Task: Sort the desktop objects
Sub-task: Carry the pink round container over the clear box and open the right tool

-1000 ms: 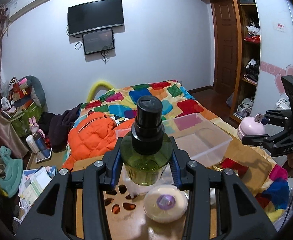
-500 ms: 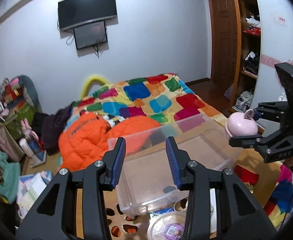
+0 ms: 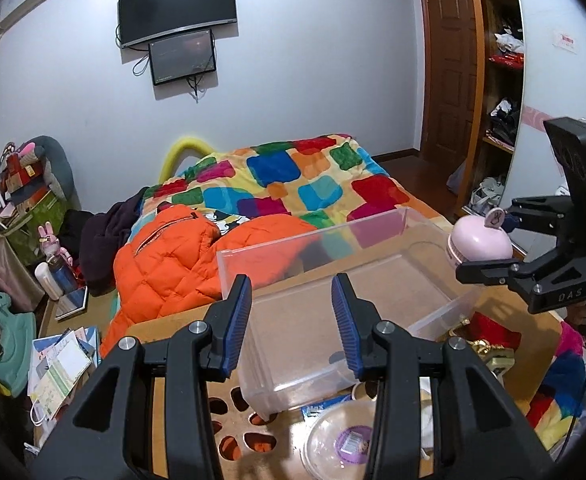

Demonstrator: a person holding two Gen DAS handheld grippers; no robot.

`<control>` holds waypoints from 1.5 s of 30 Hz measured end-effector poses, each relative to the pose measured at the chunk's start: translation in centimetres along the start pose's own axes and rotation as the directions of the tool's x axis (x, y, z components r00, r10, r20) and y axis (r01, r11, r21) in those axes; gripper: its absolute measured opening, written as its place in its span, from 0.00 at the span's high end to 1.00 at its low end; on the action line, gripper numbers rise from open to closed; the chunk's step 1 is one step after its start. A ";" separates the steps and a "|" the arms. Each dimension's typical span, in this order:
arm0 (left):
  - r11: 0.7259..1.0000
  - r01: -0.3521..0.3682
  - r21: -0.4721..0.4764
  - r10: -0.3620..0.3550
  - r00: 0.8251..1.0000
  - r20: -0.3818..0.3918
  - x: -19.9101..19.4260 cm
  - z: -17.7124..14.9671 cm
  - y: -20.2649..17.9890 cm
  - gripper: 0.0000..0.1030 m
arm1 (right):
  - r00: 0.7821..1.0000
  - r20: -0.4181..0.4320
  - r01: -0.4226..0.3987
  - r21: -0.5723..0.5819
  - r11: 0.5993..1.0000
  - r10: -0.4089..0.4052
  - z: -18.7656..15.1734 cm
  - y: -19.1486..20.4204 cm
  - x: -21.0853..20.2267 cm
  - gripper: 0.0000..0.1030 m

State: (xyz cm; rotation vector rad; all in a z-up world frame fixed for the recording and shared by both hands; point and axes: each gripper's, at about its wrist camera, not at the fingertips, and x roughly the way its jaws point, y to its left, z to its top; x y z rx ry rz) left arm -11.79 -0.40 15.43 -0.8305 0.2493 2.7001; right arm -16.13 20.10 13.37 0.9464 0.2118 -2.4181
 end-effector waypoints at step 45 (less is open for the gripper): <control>0.991 -0.111 0.078 0.109 0.994 0.033 2.6 1.4 0.4 0.11 | 0.985 -0.172 0.006 -0.040 0.999 -0.012 2.9 -0.7 8.1 0.42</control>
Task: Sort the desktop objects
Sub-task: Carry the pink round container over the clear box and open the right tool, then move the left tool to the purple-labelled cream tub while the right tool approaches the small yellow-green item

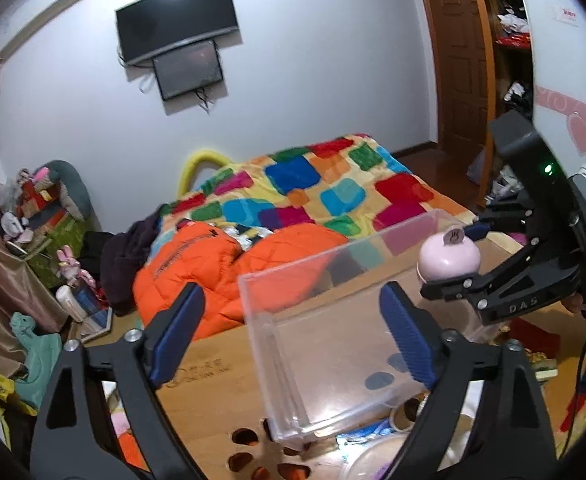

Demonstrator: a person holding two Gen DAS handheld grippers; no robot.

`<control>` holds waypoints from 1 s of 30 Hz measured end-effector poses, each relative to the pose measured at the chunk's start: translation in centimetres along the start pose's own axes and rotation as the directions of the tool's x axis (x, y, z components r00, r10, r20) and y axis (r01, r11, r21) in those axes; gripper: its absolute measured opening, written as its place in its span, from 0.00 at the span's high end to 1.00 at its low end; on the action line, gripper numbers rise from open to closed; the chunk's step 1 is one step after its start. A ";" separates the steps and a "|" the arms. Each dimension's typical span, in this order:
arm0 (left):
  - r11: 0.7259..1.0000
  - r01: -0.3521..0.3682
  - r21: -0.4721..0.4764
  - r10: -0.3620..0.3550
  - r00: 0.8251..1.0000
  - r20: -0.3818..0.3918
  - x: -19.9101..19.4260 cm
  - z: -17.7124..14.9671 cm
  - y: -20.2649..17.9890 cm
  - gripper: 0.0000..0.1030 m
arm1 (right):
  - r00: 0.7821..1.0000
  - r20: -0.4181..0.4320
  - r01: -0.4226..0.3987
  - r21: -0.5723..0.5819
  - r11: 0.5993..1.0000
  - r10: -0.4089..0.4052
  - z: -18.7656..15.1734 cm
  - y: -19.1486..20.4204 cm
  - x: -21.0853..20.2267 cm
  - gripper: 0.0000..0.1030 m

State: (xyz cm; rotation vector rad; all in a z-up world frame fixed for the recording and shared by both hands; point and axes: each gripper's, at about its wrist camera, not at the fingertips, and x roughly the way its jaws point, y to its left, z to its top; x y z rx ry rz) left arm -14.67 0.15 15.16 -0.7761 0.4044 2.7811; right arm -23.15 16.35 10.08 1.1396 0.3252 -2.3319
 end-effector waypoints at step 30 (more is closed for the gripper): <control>0.999 0.009 -0.048 -0.004 0.994 0.112 -5.7 -2.5 0.2 0.02 | 0.998 0.054 0.024 -0.026 0.999 -0.022 -1.2 3.1 -5.4 0.21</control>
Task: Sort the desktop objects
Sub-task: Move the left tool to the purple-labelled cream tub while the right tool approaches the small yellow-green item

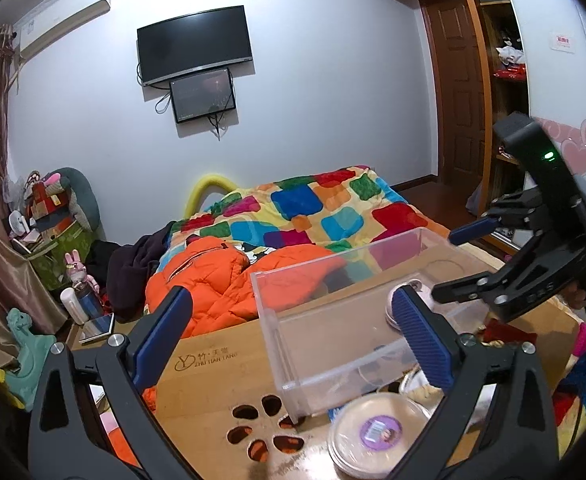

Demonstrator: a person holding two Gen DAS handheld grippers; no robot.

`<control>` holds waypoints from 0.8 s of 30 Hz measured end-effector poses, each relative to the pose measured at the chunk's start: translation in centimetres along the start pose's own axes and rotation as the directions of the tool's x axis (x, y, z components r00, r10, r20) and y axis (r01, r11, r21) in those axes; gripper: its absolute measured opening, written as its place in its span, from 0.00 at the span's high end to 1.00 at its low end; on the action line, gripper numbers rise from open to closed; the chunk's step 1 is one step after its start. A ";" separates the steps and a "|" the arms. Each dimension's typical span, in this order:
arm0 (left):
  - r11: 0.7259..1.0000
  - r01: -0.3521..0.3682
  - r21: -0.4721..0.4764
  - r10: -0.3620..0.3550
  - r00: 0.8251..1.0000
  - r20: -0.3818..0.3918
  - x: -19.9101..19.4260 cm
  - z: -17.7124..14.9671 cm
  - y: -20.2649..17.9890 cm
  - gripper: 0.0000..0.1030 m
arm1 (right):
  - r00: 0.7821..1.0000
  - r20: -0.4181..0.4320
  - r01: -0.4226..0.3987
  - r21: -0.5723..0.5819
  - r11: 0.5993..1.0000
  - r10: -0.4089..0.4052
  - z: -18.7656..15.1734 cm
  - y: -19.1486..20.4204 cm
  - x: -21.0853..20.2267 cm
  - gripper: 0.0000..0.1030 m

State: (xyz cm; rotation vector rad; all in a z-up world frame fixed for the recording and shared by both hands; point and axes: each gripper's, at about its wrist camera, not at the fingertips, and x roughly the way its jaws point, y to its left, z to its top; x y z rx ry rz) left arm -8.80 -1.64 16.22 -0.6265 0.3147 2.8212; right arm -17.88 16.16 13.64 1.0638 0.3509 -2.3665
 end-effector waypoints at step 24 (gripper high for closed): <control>0.996 0.052 -0.078 -0.058 0.996 -0.070 -3.5 -5.7 -3.1 0.01 | 0.977 0.205 0.071 -0.058 0.996 -0.058 -9.5 4.8 -7.4 0.22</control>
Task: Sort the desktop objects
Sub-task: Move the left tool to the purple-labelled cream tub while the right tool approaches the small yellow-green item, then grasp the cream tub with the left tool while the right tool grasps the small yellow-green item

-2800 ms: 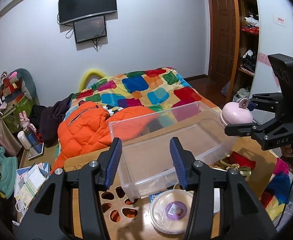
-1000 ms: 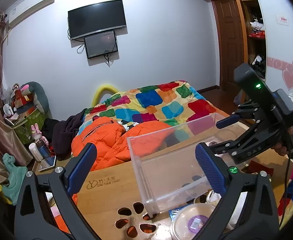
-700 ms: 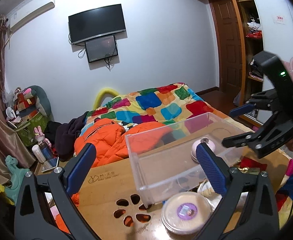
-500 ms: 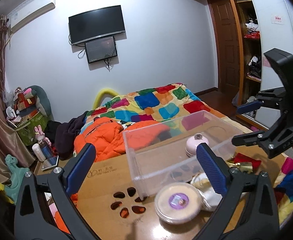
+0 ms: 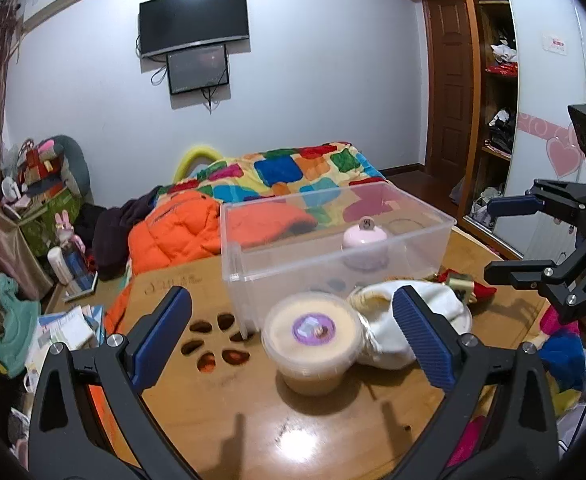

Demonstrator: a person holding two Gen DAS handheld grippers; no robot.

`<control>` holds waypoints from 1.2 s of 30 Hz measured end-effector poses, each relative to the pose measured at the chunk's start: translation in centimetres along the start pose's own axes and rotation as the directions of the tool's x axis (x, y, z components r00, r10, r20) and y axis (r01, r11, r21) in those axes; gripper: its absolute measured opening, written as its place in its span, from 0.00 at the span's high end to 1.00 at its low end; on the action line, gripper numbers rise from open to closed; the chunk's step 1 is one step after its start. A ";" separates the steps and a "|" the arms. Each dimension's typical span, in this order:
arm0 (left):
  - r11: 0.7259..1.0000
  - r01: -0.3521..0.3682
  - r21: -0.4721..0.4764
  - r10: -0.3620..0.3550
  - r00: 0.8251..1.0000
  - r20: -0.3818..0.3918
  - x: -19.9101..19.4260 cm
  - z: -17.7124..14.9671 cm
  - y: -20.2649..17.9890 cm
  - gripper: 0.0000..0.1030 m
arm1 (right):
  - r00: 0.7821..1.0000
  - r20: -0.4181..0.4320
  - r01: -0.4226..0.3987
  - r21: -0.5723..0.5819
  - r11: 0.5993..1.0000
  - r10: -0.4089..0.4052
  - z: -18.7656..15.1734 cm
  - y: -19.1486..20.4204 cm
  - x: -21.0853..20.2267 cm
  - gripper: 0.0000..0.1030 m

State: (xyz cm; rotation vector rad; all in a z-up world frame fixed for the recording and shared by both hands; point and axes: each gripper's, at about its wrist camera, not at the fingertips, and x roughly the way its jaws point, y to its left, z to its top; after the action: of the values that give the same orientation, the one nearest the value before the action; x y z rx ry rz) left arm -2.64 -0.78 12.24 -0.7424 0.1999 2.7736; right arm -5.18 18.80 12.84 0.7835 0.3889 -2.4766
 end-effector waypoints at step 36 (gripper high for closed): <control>0.983 0.022 -0.184 -0.060 0.977 -0.203 4.9 -5.1 0.5 0.19 | 0.998 0.042 -0.062 0.252 0.966 0.054 -4.1 -0.6 2.5 0.48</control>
State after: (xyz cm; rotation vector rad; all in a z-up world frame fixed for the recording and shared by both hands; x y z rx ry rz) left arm -4.49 -1.24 5.42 -1.0703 -0.0294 2.6978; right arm -5.38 20.02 8.13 0.8381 0.0342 -2.5108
